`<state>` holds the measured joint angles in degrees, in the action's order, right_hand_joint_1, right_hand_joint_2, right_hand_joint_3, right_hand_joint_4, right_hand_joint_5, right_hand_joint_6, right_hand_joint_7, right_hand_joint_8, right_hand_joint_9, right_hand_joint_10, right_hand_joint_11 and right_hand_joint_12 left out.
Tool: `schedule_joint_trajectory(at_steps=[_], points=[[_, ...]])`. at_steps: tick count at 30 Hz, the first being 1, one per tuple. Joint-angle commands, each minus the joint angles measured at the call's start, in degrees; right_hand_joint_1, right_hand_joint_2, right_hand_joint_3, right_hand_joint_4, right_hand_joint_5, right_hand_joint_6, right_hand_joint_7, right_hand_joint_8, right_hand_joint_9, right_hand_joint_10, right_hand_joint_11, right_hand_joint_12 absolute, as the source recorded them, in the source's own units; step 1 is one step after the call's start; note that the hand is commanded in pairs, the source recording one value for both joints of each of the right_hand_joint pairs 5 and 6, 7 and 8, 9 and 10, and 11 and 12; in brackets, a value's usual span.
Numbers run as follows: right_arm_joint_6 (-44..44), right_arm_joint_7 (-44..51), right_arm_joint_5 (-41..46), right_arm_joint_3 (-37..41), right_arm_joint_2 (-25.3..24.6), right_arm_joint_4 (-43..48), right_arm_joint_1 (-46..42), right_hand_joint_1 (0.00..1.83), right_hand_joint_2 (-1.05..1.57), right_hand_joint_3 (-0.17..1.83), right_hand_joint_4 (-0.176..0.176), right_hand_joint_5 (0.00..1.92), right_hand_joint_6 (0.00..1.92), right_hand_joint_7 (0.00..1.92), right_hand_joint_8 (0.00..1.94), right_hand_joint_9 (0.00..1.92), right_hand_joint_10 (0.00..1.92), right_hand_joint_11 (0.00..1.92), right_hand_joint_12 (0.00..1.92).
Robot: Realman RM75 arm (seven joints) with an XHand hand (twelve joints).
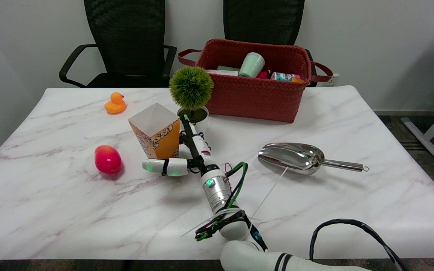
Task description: Pick up the popcorn box.
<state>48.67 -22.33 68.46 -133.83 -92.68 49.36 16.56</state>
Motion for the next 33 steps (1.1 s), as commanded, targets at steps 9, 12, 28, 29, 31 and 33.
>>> schedule_joint_trajectory(at_steps=[9, 12, 28, 29, 31, 33], points=[[-0.2, -0.3, 0.0, 0.3, -1.4, -3.3, 1.9, 0.91, 0.29, 0.17, 0.0, 0.0, 0.0, 0.53, 0.53, 0.47, 0.47, 0.2, 0.2], [-0.2, -0.3, 0.0, 0.4, -1.6, -3.9, 2.3, 0.91, 0.29, 0.17, 0.0, 0.0, 0.0, 0.53, 0.53, 0.47, 0.47, 0.2, 0.2], [-0.3, -0.3, 1.1, 0.2, -2.2, -5.5, 3.6, 0.9, 0.33, 0.15, 0.0, 0.01, 0.01, 0.55, 0.55, 0.48, 0.48, 0.25, 0.25], [-0.3, -0.3, 1.1, 0.2, -2.2, -5.6, 3.7, 0.9, 0.33, 0.15, 0.0, 0.01, 0.01, 0.55, 0.55, 0.48, 0.48, 0.26, 0.26], [-0.3, -0.3, 1.1, 0.3, -2.3, -5.6, 3.8, 0.9, 0.34, 0.15, 0.0, 0.01, 0.01, 0.55, 0.55, 0.49, 0.49, 0.26, 0.26], [-0.3, -0.3, 1.1, 0.3, -2.4, -5.6, 4.0, 0.9, 0.34, 0.15, 0.0, 0.01, 0.01, 0.55, 0.55, 0.49, 0.49, 0.26, 0.26]])
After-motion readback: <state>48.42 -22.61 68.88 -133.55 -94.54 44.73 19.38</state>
